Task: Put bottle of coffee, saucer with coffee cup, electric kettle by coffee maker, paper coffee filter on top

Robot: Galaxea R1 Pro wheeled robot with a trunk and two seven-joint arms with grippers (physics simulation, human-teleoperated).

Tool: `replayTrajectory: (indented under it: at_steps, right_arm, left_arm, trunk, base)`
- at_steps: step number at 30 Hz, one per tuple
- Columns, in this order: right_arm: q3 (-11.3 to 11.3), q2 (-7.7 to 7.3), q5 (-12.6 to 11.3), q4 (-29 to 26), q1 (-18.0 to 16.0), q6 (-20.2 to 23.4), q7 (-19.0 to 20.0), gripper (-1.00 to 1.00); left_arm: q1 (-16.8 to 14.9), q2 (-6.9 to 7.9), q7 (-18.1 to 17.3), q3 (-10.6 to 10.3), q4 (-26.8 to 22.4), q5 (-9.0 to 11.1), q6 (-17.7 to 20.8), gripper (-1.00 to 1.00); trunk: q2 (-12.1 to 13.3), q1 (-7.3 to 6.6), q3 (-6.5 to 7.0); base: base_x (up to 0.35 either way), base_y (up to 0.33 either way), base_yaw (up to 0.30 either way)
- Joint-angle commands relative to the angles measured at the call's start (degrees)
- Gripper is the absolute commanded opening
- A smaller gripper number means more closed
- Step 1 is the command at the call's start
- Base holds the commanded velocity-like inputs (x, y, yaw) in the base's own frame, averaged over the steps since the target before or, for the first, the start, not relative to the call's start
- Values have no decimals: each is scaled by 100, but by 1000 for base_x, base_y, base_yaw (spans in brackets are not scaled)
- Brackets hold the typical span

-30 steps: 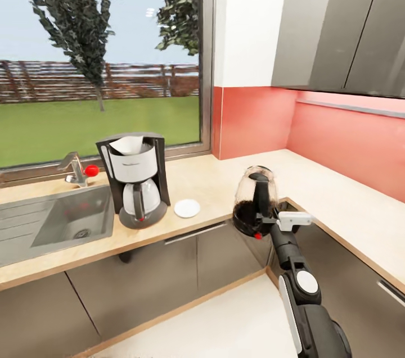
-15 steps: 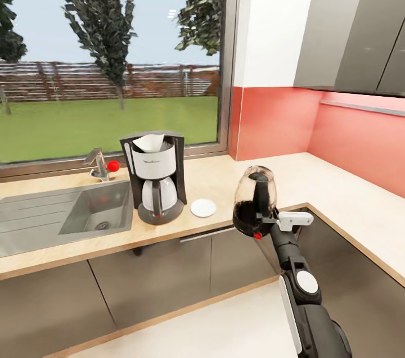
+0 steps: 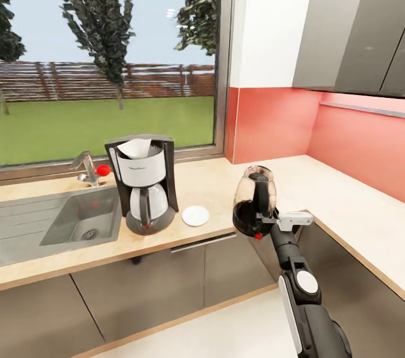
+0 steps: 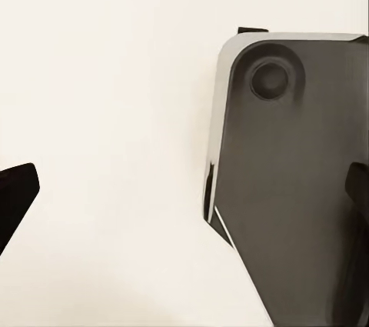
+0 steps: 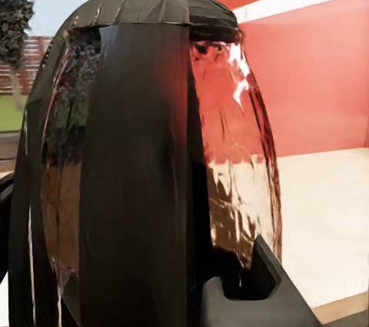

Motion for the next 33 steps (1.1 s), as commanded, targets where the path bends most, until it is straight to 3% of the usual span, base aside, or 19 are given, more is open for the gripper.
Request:
replayTrajectory:
  at_steps: [1,24,33]
  right_arm:
    - [-16,7,48,-2,-6,-18,27,-100]
    - [-43,7,48,-12,-6,-32,36,-100]
    - [-42,7,48,-9,-6,-36,36,-100]
  left_arm:
    - [-5,1,13,-50,6,43,-21,100]
    - [-5,1,22,-41,6,43,-21,100]
    - [-5,-7,22,-41,6,43,-29,100]
  trunk:
    - [-13,6,-12]
    - [-13,6,-12]
    - [-13,6,-12]
  base:
    - [256,-184,0]
    - [256,-184,2]
    - [256,-184,235]
